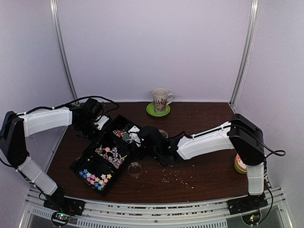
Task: Pack the candies
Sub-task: Scoop the fake candies from the storage box.
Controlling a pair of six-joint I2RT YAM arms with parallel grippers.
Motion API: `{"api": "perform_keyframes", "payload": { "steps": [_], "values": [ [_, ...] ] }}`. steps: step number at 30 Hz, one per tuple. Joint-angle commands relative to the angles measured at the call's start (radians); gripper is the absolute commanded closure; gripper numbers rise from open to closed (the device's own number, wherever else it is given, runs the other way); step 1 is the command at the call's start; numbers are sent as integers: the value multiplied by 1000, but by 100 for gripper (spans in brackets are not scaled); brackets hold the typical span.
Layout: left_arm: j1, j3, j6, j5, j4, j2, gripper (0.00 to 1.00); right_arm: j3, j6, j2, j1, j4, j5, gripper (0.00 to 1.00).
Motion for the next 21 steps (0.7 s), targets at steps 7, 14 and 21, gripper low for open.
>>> {"api": "perform_keyframes", "payload": {
  "steps": [7,14,21],
  "values": [
    [24,41,-39,34,61,-22,100,-117,-36,-197,-20,118,63,100],
    [29,41,-45,18,53,-15,100,-172,-49,-295,-22,130,78,100],
    [41,43,-56,12,51,-12,100,-231,-73,-399,-24,72,107,100]
  ]
}}
